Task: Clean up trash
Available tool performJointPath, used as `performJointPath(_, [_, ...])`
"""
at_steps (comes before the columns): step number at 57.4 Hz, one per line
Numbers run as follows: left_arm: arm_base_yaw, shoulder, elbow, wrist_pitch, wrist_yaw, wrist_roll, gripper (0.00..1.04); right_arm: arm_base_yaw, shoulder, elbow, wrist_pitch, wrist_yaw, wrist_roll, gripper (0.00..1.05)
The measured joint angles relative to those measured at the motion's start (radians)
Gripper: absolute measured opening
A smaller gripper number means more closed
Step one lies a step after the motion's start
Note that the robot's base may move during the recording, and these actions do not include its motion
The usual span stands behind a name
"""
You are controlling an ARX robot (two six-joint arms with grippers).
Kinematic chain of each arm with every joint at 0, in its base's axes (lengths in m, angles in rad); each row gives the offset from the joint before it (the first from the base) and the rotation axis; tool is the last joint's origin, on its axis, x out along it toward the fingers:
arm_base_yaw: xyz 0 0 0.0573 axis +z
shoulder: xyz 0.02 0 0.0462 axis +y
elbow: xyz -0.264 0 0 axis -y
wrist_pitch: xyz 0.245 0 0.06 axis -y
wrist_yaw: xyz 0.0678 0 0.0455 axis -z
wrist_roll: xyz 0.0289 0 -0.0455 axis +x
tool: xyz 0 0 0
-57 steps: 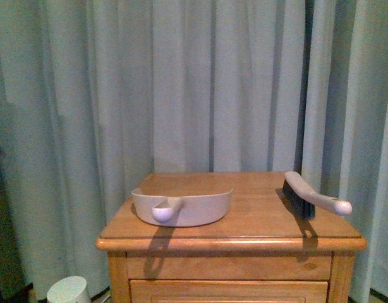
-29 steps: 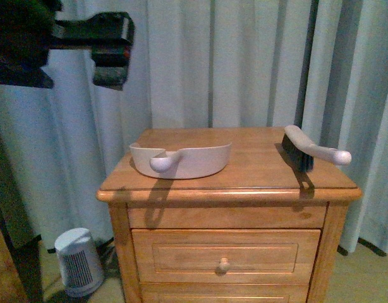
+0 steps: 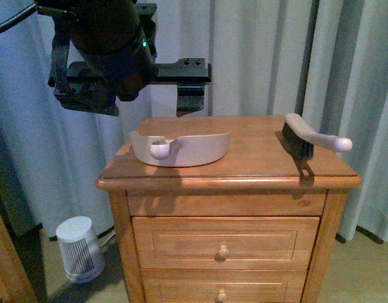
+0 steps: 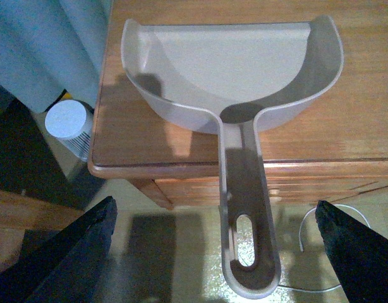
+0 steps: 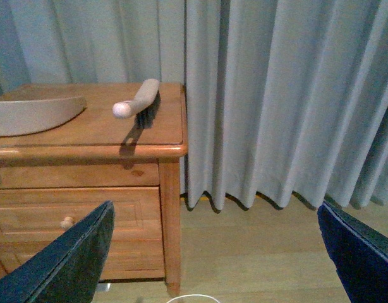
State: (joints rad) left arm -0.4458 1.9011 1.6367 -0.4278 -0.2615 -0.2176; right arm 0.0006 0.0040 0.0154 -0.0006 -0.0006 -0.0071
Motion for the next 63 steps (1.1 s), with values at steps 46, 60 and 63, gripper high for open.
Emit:
performJointPath(46, [-0.037,0.154,0.062,0.045,-0.005,0.047,0.97,0.0,0.0,0.0,0.0,0.0,0.0,0.97])
performJointPath(60, [-0.023,0.203,0.091,0.045,-0.008,0.107,0.97,0.0,0.0,0.0,0.0,0.0,0.0,0.97])
performJointPath(63, [-0.02,0.211,0.103,0.045,-0.008,0.121,0.97,0.0,0.0,0.0,0.0,0.0,0.0,0.97])
